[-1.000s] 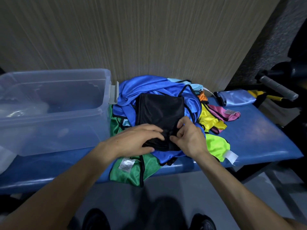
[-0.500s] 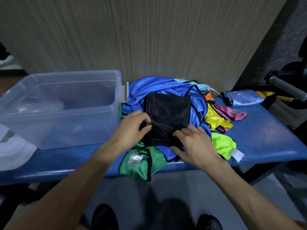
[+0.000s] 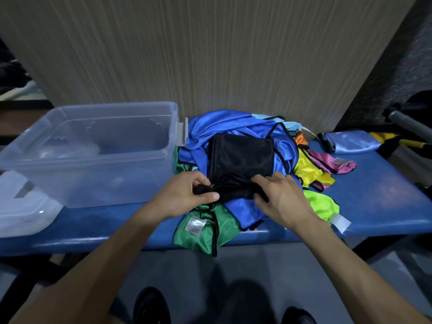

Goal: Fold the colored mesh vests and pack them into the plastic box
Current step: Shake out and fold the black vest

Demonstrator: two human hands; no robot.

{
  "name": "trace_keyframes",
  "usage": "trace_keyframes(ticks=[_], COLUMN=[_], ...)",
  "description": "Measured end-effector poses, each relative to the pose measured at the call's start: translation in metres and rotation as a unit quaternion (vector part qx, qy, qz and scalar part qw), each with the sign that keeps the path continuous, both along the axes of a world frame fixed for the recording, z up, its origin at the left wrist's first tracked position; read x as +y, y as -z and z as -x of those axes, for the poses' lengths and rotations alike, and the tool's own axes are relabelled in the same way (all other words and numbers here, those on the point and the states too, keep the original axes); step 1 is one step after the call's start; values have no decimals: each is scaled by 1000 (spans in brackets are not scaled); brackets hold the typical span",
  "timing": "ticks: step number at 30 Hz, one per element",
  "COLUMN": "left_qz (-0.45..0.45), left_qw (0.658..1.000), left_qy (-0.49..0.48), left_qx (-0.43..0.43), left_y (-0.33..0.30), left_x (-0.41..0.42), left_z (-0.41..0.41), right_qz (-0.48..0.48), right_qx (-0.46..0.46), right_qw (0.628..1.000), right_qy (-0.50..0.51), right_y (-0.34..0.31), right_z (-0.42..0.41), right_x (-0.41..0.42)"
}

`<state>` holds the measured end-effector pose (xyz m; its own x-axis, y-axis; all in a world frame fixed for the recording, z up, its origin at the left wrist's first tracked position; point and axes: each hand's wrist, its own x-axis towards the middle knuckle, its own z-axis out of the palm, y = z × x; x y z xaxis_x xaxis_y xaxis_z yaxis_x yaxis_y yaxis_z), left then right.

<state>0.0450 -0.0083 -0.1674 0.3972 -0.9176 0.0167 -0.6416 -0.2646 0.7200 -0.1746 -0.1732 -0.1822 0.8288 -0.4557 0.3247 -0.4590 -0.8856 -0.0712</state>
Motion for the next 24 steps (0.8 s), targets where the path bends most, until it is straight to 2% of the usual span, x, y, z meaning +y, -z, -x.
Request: trace_keyframes(ticks=[5,10,14,17,20,22,24], left_qz=[7,75,120,119,96,95,128], left_qw=[999,996,989,982,992,995,983], left_qy=[30,-12,3,15,-3,-23,-47], left_qx=[19,-36,-91,-148,-84,12,124], left_y=[-1,6,8,8,9,9,6], left_x=[9,10,9,12,13,14,11], left_z=[13,22,20,17,15,16,18], right_qz=[-23,-20,35,60,62,52,29], right_qx=[13,19,18,18,14,12,9], right_qw=[1000,1000,999,998,998,999,999], right_qy=[6,12,13,7,4,8,10], right_y=[-2,-3,3,9,12,10,6], right_z=[-3,-4,-4,-5,-7,-7,-7], right_x=[0,4,11,17,21,19,16])
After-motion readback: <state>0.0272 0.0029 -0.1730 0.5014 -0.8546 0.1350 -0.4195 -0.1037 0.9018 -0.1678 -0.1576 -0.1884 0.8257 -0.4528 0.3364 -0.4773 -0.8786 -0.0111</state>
